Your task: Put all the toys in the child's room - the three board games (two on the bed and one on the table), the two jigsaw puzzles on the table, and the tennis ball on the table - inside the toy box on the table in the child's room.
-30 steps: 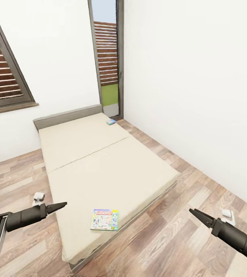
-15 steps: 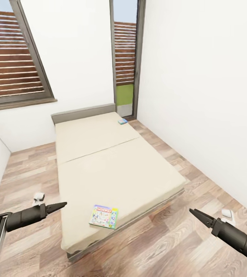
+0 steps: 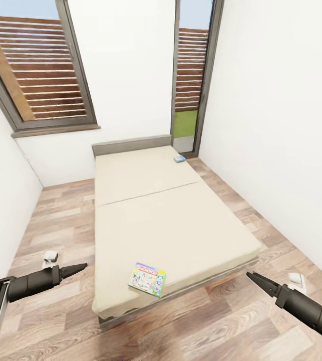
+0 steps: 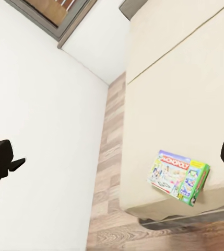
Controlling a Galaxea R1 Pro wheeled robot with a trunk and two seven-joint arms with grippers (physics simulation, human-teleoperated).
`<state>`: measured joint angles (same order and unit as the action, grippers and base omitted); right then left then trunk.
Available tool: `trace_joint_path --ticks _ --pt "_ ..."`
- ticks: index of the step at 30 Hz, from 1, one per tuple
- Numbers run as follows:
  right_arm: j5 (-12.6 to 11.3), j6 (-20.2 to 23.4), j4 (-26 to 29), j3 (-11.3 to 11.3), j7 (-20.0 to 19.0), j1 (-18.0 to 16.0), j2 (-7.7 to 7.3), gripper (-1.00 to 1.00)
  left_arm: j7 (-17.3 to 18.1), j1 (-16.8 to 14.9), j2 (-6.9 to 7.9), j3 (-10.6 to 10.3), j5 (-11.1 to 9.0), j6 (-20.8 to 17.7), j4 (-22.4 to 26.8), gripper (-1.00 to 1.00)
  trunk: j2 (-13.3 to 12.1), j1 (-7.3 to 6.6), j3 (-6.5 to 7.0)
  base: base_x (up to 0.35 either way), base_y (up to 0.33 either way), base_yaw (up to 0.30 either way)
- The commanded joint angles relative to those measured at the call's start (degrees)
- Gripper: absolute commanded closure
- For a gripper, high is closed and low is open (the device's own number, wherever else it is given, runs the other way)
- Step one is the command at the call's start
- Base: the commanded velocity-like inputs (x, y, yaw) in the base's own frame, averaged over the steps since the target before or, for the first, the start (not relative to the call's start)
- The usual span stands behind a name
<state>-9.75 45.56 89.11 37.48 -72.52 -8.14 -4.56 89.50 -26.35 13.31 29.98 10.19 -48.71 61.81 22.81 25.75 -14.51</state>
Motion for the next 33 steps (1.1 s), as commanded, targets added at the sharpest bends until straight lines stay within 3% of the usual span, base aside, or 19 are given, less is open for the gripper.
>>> trace_joint_path --ticks 1,23,33 --pt "-0.18 0.41 0.01 0.05 -0.09 -0.03 -0.01 -1.0 0.5 -0.09 -0.04 0.1 0.61 -0.6 0.04 -1.0 0.11 0.03 -0.11 0.0 -0.004 0.292" --pt "-0.18 0.17 0.01 -0.04 0.01 -0.03 -0.01 -1.0 0.5 -0.1 -0.04 0.11 0.62 -0.6 0.03 -1.0 0.11 0.03 -0.04 0.0 -0.001 0.29" --pt "-0.19 -1.4 0.01 -0.03 -0.13 -0.03 -0.01 -1.0 0.5 -0.09 -0.04 0.16 0.62 -0.6 0.06 -1.0 0.11 0.03 0.68 0.0 0.0 0.179"
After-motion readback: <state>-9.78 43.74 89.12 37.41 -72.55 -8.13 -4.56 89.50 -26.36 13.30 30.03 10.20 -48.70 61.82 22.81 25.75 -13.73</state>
